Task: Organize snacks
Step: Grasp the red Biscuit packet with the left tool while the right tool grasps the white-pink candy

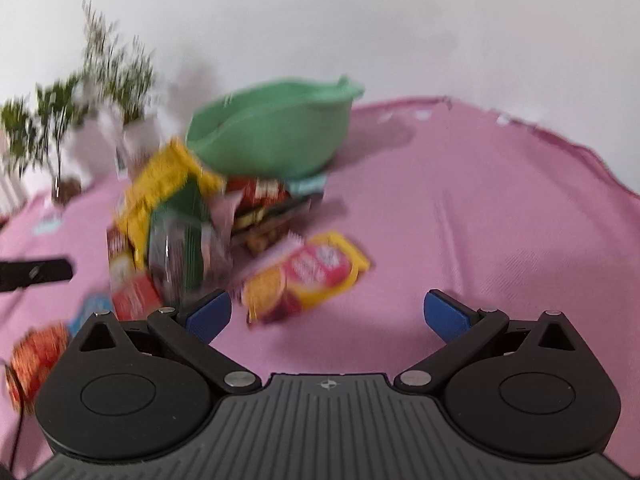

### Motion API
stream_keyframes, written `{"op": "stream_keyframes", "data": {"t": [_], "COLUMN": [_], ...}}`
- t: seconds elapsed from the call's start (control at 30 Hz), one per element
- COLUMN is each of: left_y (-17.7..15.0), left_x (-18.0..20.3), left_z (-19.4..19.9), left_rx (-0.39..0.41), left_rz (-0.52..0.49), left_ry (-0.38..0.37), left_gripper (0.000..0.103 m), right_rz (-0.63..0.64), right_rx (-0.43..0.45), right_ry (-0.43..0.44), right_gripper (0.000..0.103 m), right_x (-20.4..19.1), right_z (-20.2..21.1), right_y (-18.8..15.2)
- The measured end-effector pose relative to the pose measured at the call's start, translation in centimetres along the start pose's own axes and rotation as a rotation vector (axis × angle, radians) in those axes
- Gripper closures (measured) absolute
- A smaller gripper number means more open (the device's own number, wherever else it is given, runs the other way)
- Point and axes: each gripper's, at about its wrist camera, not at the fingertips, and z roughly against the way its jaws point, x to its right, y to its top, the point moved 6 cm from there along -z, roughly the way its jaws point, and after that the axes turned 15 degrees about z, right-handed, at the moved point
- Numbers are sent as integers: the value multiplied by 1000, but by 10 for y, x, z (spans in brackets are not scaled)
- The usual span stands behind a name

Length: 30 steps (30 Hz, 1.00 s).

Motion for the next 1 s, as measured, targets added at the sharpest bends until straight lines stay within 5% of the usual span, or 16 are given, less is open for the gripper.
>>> {"op": "stream_keyframes", "data": {"t": [0.2,0.3,0.37,0.5,0.53,0.57,0.7,0.9,0.93,1.0], "left_y": [-12,-10,-12,-17,-19,-21,-24,-17,-16,-14], "left_x": [14,12,10,8,8,7,-8,-34,-33,-29], "left_z": [-29,-30,-27,-14,-10,-6,13,29,31,36], "left_rx": [-45,-49,-60,-46,-40,-42,-11,9,12,20], "left_rz": [-49,-37,-16,-18,-31,-41,-62,-15,-19,-49], "left_ry": [39,32,-5,-24,-20,-19,9,16,9,-30], "left_gripper": [0,0,0,17,28,40,38,40,37,16], "right_rz": [156,204,225,246,236,216,193,164,153,126], "right_rx": [-18,4,19,29,31,34,55,55,53,47], "right_ry": [24,35,52,62,90,126,202,159,156,165], "right_gripper": [4,32,67,81,88,89,89,88,88,82], "right_x": [-26,-37,-43,-55,-58,-62,-79,-70,-67,-62], "right_z": [-6,-5,-2,5,8,10,27,36,35,32], "right_y": [1,5,6,4,3,1,-8,-14,-14,-13]}}
